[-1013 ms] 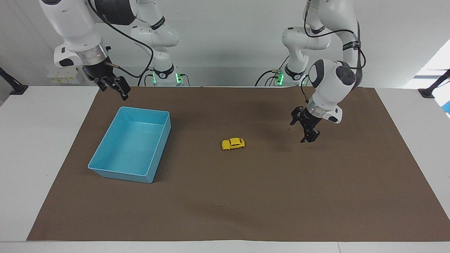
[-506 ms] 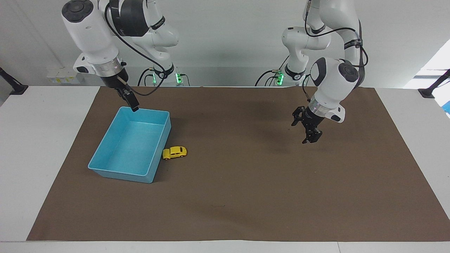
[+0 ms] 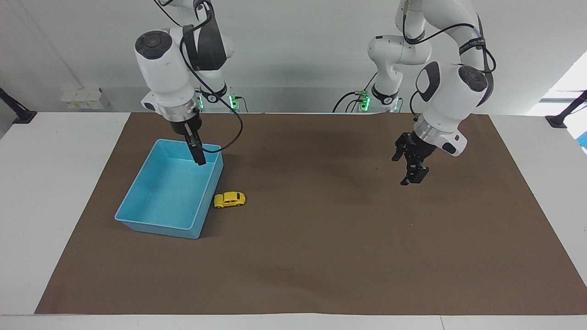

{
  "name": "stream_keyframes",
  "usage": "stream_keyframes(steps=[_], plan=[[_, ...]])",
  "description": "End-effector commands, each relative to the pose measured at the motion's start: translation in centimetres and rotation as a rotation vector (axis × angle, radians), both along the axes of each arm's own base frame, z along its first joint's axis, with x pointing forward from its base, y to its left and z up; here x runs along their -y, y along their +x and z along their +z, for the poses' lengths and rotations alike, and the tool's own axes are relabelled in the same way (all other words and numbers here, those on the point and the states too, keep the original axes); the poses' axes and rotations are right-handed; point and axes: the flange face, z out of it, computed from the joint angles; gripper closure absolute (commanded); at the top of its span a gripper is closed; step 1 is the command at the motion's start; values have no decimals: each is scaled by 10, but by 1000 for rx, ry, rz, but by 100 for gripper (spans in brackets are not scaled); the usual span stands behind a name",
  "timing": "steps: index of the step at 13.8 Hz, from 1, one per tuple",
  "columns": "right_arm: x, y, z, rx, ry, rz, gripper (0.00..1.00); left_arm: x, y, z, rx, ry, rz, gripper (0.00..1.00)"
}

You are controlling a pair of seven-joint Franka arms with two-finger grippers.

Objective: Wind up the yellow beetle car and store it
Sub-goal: 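Move the right gripper to the car while the left gripper withdraws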

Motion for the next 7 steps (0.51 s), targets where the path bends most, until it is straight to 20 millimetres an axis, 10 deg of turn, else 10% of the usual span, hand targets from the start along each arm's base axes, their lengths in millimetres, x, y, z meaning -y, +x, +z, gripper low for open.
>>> stream_keyframes(steps=[1, 7], plan=[[-19, 10, -24, 14, 12, -109, 0, -2, 6, 21, 30, 27, -149, 0], [-39, 31, -76, 28, 29, -260, 0, -21, 10, 56, 70, 49, -476, 0]])
